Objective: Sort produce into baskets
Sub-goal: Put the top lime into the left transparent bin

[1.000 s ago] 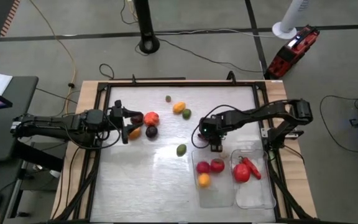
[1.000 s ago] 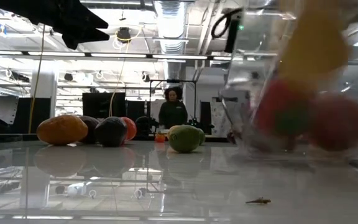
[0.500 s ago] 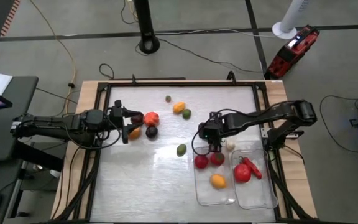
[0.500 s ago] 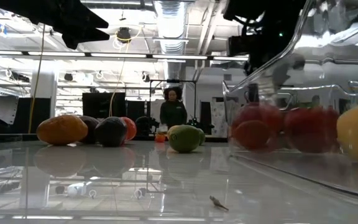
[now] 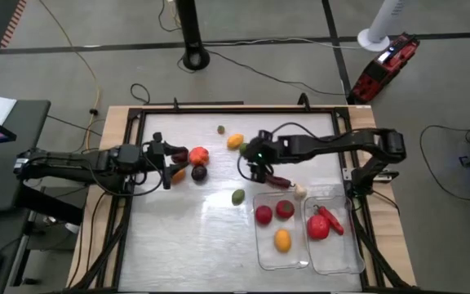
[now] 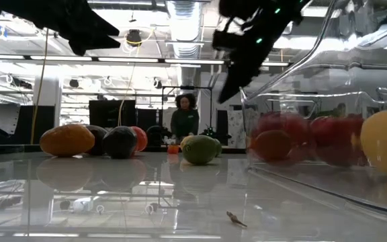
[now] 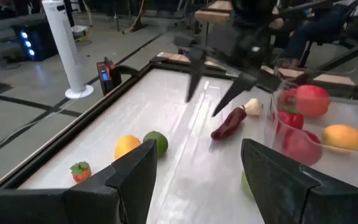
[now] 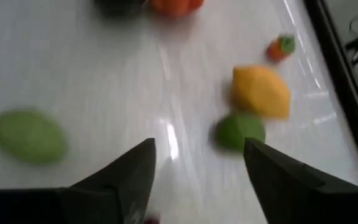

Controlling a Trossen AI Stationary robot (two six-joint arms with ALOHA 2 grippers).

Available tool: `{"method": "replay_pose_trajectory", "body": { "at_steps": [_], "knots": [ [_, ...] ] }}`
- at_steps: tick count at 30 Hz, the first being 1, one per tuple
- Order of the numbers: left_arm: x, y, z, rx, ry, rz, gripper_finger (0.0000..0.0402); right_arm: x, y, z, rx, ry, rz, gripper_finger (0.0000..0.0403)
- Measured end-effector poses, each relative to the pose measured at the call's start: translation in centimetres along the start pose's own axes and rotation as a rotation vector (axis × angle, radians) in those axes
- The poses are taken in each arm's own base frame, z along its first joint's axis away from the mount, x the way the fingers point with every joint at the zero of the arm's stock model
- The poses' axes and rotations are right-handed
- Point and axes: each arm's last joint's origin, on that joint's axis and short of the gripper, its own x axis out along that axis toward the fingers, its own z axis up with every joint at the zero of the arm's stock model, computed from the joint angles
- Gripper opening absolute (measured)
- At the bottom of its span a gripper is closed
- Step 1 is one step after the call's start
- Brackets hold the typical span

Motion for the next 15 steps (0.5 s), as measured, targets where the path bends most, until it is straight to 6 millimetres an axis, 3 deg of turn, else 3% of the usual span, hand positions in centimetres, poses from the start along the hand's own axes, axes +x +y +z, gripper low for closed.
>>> {"method": "replay_pose_trajectory", "body": {
  "at_steps": [4, 8, 15],
  "knots": [
    [0.0, 0.0, 0.0, 0.004, 0.000, 0.001, 0.0220, 3.3, -1.2, 0.2, 0.031, -0.040, -0.012, 0.0323],
    [0.0, 0.0, 0.0, 0.018, 0.001, 0.001, 0.0220, 5.7, -2.4, -0.6, 0.096, -0.001, -0.133, 0.0361],
    [0.0, 0.0, 0.0, 0.038, 0.003, 0.002, 0.0220, 8.9, -3.3, -1.9, 0.172, 0.043, -0.137, 0.0366]
  ]
}}
